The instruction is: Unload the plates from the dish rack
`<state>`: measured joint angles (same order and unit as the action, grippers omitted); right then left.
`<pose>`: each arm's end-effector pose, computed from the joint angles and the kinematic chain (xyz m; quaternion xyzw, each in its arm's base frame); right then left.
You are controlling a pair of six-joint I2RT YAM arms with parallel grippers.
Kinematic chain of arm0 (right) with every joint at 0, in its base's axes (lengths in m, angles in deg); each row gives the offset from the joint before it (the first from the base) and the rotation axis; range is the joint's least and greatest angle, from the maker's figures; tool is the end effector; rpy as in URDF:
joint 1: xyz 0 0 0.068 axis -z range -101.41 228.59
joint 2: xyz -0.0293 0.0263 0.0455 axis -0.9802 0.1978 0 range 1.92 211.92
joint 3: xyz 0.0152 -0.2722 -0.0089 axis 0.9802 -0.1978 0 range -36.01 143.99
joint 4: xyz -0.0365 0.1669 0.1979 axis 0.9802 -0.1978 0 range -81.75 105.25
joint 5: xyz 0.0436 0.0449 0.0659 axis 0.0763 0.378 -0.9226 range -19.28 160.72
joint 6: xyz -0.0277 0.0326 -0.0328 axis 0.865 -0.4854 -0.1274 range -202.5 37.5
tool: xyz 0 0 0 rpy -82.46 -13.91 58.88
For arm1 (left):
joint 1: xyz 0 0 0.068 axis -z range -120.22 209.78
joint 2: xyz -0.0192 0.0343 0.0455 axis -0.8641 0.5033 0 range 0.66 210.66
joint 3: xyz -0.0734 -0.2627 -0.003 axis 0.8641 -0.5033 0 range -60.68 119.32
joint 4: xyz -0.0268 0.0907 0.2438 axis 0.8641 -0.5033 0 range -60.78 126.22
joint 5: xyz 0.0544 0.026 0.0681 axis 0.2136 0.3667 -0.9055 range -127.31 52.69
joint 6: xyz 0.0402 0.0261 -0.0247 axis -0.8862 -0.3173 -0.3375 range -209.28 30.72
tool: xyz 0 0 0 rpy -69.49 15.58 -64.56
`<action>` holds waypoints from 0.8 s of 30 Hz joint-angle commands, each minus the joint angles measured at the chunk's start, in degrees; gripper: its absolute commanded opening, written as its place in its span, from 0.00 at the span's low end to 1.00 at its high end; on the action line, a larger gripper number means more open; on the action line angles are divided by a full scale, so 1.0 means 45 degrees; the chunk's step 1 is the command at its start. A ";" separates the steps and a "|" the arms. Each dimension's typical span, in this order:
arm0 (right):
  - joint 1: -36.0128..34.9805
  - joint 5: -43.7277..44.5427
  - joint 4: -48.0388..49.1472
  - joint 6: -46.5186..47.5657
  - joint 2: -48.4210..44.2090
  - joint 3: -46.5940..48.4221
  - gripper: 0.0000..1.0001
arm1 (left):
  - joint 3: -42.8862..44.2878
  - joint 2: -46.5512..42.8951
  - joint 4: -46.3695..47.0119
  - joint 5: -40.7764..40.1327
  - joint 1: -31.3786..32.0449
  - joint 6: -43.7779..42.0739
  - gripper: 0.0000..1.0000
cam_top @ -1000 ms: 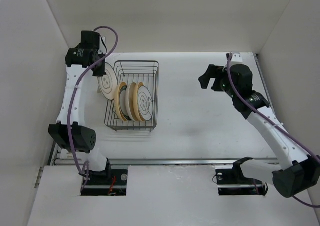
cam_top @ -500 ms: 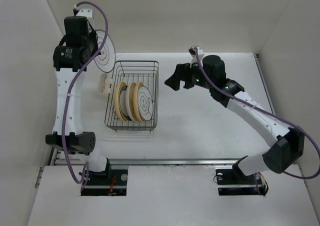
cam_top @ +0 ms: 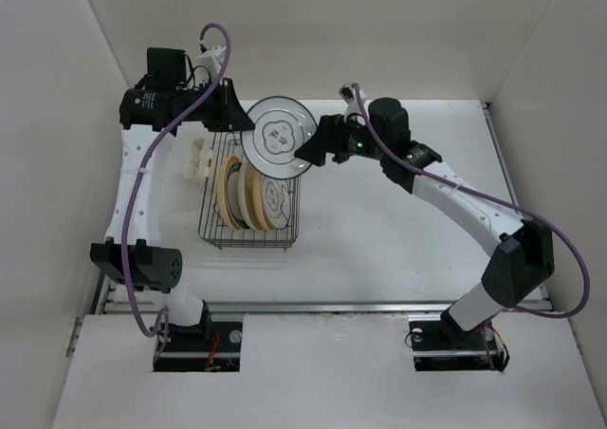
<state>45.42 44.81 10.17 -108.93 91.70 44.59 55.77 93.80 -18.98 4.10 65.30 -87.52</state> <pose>0.3037 0.2172 0.3715 -0.1826 0.7599 0.4509 0.4312 0.3175 -0.0544 0.4759 0.1984 0.8117 -0.3373 0.4337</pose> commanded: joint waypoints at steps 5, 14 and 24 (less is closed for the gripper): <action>-0.0051 -0.1232 0.1909 -0.0706 0.0029 -0.0547 0.76 | -0.0642 -0.0523 -0.0701 0.3160 -0.0074 -0.0897 0.00; 0.0182 -0.2445 0.3334 -0.2073 0.0284 -0.1034 0.00 | -0.1696 -0.0796 -0.0585 0.4160 0.0043 -0.1036 0.00; 0.1587 -0.1997 0.3571 -0.4784 -0.0222 -0.1678 0.00 | -0.1112 -0.0679 -0.0546 -0.1352 0.0043 -0.0334 1.00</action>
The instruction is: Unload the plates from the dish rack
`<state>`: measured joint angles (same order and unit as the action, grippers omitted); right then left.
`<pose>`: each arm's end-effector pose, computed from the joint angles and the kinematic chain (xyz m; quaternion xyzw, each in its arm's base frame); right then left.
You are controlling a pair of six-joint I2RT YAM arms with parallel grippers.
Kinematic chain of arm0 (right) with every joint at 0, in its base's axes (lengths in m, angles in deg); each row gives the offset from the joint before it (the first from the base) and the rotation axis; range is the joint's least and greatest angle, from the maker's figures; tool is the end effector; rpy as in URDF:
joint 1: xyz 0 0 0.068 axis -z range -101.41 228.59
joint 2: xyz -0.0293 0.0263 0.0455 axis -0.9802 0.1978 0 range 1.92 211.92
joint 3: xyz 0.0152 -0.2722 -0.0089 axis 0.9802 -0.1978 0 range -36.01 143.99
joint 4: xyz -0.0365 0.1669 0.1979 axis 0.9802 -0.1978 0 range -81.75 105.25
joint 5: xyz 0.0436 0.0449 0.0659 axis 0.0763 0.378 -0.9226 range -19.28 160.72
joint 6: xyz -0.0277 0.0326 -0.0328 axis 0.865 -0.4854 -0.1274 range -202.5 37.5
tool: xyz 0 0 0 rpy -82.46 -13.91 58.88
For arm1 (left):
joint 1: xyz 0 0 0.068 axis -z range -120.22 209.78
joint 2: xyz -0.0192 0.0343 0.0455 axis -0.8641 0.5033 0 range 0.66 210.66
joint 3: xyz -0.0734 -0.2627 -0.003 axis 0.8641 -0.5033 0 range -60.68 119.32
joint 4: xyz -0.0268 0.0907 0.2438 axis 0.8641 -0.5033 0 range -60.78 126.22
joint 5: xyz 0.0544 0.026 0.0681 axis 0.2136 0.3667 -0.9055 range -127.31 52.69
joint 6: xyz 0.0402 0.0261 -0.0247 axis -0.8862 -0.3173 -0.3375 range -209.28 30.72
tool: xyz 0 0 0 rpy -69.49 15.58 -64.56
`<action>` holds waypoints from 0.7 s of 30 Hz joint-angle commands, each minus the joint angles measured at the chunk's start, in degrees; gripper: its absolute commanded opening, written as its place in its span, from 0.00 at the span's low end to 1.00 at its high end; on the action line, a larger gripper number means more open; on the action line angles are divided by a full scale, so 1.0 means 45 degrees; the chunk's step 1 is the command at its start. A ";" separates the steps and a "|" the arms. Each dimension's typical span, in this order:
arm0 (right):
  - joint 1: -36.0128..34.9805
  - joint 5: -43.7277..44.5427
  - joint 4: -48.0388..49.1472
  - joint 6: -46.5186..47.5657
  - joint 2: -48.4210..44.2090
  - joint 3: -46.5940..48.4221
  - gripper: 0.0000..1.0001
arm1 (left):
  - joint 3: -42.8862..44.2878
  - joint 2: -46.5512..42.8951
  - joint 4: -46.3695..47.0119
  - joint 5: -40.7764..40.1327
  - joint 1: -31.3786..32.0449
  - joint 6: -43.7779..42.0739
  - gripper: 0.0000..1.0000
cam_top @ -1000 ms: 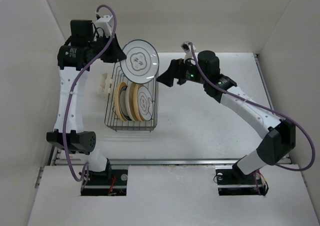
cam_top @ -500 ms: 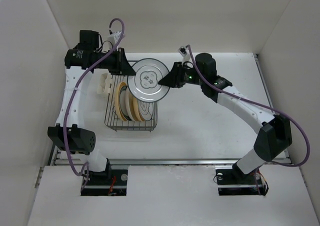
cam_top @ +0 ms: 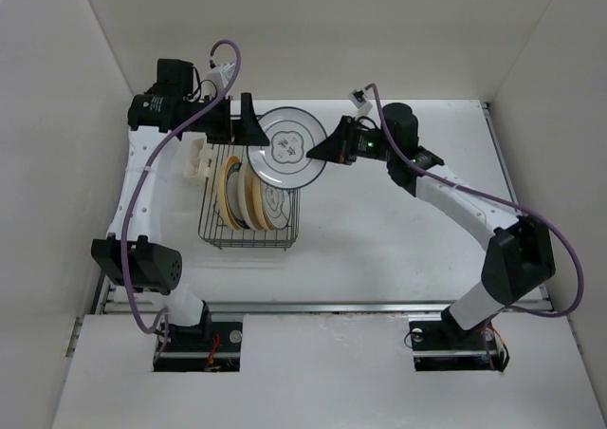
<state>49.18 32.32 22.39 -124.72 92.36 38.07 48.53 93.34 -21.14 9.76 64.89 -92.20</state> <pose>0.3153 0.2033 0.3497 -0.1315 0.7385 0.5612 0.3497 0.3209 -0.0549 0.4402 0.2241 0.8201 -0.3703 0.3744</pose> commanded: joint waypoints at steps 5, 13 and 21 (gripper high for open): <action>0.3149 0.2703 0.0215 -0.2259 -0.1754 -0.2356 0.00 | 0.0653 -0.0733 -0.0335 -0.7348 0.0446 0.0494 1.00; 0.4893 0.5698 -0.2366 -0.1518 -0.2207 -0.4430 0.00 | 0.0148 0.0789 -0.1999 -1.0127 0.1521 -0.0641 0.87; 0.5422 0.6989 -0.2367 -0.1283 -0.1288 -0.5272 0.00 | -0.0772 0.1199 -0.1042 -1.3854 0.2556 -0.0525 0.60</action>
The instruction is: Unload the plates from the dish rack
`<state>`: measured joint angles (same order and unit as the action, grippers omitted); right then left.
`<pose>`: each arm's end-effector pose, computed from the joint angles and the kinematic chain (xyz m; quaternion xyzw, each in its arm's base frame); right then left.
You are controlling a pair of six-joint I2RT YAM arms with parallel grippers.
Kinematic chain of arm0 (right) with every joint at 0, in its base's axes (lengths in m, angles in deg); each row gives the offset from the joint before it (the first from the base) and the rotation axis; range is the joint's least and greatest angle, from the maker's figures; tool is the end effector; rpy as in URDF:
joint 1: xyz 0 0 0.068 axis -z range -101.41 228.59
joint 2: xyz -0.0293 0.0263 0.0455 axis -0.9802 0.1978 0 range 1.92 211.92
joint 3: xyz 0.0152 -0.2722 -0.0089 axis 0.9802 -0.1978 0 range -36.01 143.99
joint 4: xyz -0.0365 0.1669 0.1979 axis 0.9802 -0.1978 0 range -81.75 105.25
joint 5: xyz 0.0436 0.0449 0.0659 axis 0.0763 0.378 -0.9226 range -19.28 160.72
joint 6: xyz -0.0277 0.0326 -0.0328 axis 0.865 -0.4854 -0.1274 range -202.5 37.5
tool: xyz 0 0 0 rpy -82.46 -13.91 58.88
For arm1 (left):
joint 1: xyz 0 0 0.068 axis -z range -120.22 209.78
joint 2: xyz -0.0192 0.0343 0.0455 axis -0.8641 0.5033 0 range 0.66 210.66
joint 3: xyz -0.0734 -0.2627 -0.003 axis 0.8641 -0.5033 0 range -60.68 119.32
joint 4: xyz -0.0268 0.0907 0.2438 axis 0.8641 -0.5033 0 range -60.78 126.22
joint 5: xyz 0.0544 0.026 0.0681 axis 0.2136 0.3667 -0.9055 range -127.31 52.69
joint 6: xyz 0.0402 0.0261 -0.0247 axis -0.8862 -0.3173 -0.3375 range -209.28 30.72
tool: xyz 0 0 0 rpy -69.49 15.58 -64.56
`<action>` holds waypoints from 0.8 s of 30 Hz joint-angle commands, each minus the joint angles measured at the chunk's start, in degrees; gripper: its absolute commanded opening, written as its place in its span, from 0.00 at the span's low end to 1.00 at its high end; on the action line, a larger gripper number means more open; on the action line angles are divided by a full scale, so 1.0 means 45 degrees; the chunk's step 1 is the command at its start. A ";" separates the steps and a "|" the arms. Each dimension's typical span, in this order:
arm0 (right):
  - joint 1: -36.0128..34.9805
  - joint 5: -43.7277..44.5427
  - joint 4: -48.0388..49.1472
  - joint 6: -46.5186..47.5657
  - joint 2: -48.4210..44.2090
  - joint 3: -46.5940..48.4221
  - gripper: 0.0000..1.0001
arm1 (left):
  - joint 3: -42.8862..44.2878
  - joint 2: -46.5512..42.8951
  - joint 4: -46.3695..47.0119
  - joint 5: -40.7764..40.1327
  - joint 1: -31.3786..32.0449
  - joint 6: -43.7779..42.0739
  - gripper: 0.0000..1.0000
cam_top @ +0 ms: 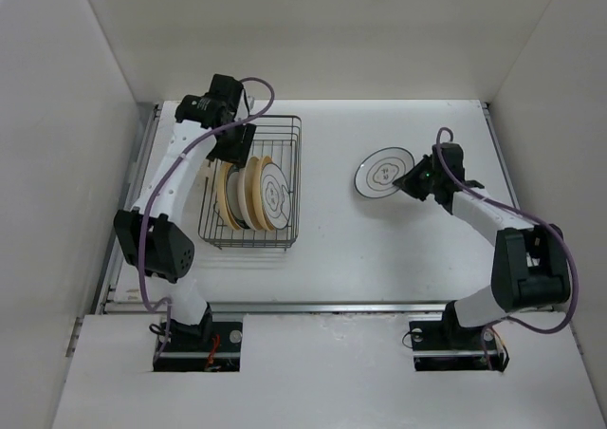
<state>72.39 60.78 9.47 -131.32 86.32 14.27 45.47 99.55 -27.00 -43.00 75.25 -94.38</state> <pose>0.3118 0.0402 0.2185 0.2938 0.8541 0.2645 0.3379 0.3455 -0.0921 0.3741 0.1562 0.9423 0.0209 0.2954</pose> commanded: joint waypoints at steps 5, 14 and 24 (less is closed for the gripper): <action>0.1004 -0.0017 0.1519 0.0184 0.1025 -0.0529 0.00 | -0.0229 0.0231 0.0376 -0.2973 0.0372 -0.0038 0.58; 0.1475 -0.0740 0.1851 0.0184 0.2434 -0.0412 0.35 | -0.0366 0.0778 0.0514 -0.3774 0.0372 -0.0038 0.45; 0.1475 -0.1131 0.1012 0.0612 0.2457 0.0057 0.46 | -0.0133 0.0915 0.0514 -0.3891 0.0489 0.0099 0.00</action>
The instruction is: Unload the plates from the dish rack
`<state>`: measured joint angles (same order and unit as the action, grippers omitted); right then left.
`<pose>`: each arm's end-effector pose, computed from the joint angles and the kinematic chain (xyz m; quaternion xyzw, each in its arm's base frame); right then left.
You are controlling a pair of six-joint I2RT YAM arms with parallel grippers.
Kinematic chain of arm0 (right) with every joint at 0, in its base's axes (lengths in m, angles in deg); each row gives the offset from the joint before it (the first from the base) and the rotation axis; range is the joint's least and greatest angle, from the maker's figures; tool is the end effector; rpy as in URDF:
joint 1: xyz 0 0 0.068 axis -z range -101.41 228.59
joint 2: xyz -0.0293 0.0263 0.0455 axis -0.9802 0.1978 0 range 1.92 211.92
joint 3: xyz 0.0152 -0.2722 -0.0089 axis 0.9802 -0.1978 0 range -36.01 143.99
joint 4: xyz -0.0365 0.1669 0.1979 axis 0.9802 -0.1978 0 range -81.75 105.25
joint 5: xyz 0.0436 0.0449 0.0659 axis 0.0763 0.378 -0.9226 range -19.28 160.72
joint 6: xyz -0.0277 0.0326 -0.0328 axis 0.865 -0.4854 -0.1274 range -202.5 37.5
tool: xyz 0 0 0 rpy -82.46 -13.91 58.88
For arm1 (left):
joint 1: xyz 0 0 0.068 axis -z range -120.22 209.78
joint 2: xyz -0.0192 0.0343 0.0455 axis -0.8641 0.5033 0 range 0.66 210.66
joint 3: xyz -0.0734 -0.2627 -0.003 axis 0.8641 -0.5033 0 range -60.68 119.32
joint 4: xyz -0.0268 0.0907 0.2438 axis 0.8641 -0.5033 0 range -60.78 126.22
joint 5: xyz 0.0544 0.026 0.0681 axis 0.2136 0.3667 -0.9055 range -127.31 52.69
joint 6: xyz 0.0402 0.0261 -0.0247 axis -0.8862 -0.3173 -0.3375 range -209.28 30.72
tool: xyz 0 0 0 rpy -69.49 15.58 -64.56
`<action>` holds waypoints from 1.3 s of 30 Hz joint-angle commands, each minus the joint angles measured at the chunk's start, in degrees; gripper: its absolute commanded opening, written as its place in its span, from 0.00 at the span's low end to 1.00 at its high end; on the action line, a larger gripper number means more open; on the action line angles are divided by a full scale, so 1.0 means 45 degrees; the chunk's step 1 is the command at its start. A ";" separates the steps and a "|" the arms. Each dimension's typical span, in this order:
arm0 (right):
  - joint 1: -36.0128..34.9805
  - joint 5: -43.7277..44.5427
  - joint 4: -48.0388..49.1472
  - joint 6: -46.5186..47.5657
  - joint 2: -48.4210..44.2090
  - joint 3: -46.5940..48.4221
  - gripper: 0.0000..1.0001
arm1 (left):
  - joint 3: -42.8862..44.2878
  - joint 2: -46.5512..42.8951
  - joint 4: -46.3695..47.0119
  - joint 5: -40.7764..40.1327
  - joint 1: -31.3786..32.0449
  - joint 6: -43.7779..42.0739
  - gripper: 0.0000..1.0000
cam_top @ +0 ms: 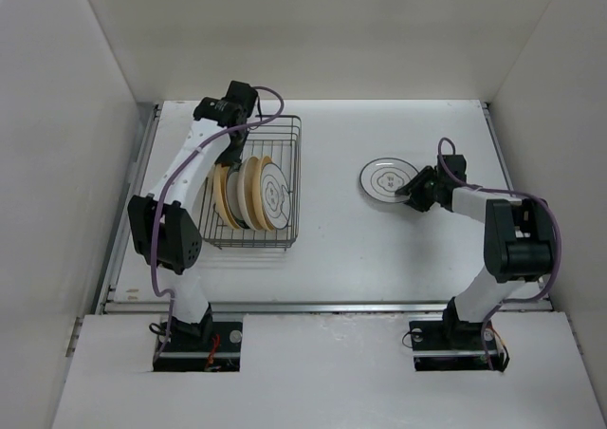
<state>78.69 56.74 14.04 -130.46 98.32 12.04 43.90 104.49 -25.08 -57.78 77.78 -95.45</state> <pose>0.3274 0.0081 0.1500 0.3409 0.8678 0.2435 0.2673 0.3653 -0.1057 0.3395 0.1551 0.9401 0.1452 0.2664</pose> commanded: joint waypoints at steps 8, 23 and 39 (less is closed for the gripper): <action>0.0076 0.0387 -0.1618 0.1089 -0.0952 0.1213 1.00 | 0.1797 -0.0183 -0.0656 -0.0919 -0.0074 0.0474 0.00; -0.1269 0.2753 -0.3833 0.2473 -0.3274 0.3033 1.00 | 0.3342 -0.0828 0.1683 -0.6132 0.1215 -0.2122 0.00; -0.4610 0.0860 -0.2309 0.4134 -0.3670 0.5219 1.00 | 0.5274 -0.1238 0.4388 -0.5950 0.1469 -0.2286 0.00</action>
<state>60.04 62.27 0.55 -113.61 81.47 31.10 62.63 101.93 -4.92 -88.47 84.10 -112.30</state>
